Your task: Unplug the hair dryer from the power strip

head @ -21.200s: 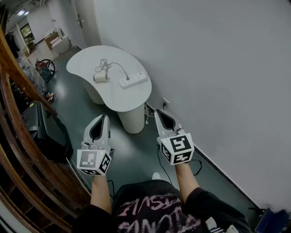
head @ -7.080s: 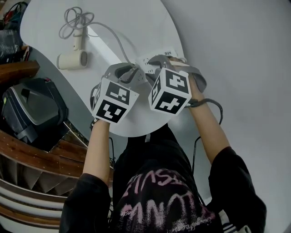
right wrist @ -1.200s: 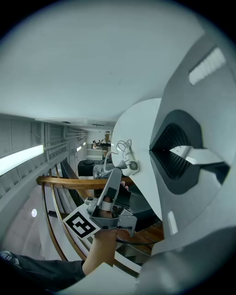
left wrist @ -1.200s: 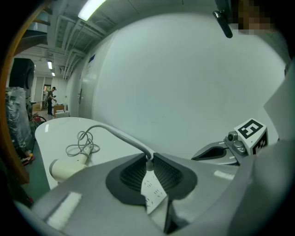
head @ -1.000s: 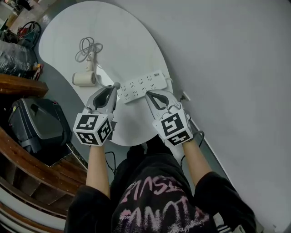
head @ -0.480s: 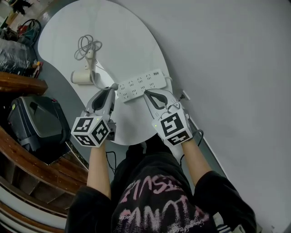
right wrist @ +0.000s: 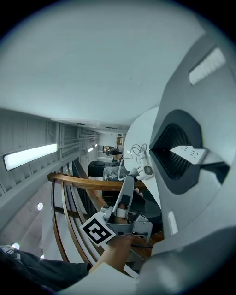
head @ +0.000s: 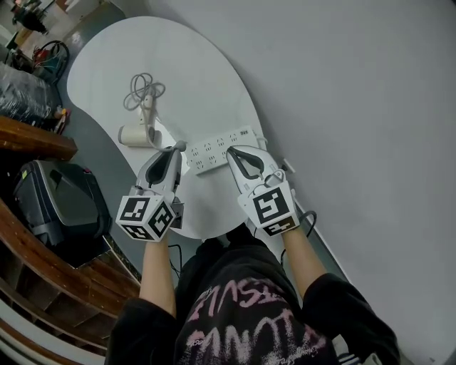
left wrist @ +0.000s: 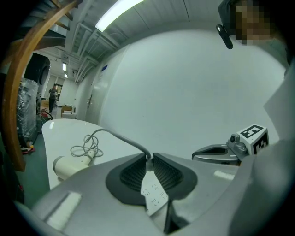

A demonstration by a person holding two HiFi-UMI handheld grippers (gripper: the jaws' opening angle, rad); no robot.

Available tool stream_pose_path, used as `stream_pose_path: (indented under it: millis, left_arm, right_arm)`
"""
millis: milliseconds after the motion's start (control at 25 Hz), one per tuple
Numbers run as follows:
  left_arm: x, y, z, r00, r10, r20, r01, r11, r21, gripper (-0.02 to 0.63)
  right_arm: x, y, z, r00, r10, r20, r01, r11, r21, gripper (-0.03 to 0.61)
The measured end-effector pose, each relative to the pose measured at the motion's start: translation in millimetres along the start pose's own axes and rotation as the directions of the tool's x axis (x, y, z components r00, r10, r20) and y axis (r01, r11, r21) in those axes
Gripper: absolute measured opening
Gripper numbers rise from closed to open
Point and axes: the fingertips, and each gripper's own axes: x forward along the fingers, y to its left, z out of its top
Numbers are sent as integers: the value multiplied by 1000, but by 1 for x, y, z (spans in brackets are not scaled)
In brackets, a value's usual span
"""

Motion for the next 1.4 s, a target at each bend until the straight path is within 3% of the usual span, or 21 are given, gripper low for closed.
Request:
stream_pose_path:
  millis: [640,1400]
  left_arm:
    - [-18,-12,51,991,-2,133,-8,997,75,58]
    - [-36,-27,93,975,11,223,-46,987,152,61]
  right_arm:
    - [-19,-9,51,989,-72,132,75,997,-15,21]
    - [-33,-16,93,968,-101,229,115,992,-49,9]
